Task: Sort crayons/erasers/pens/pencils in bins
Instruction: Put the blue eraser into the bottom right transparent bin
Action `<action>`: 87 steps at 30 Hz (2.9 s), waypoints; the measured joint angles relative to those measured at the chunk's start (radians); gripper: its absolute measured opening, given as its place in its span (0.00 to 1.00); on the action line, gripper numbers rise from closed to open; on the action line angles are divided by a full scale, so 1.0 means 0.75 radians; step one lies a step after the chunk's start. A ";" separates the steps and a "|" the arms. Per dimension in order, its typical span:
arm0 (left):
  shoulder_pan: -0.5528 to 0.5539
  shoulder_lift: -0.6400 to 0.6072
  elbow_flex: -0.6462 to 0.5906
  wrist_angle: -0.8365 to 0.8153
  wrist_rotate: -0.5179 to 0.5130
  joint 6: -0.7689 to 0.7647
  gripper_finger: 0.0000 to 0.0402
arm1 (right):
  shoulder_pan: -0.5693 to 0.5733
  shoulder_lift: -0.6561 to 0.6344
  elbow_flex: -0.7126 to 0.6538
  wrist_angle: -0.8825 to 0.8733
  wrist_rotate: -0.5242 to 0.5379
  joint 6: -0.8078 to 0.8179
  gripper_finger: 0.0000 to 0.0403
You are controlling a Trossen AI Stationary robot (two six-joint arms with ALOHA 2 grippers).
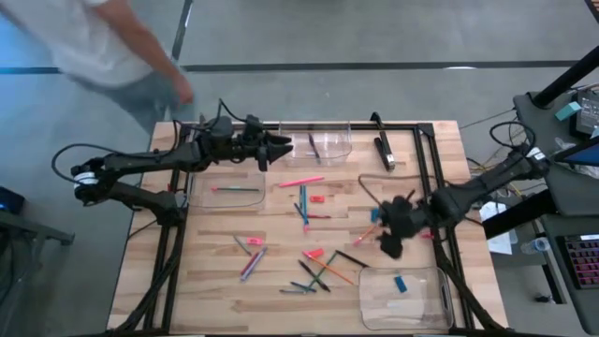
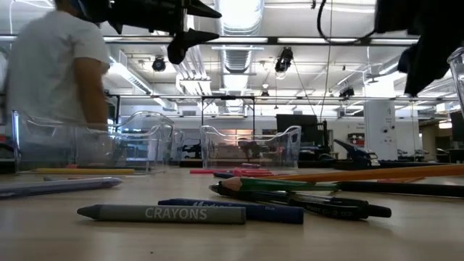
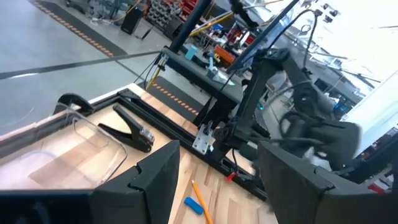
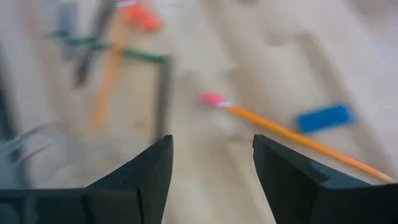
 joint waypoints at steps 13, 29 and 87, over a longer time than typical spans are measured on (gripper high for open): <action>-0.006 -0.003 0.001 0.008 0.009 -0.029 0.50 | -0.516 0.132 -0.133 -0.029 -0.094 0.038 0.52; -0.007 -0.003 0.001 0.005 0.030 -0.029 0.50 | -0.575 0.465 -0.198 0.159 -0.114 0.083 0.52; -0.007 -0.004 0.001 -0.002 0.090 -0.053 0.50 | 0.388 0.159 0.040 0.275 -0.216 -0.163 0.03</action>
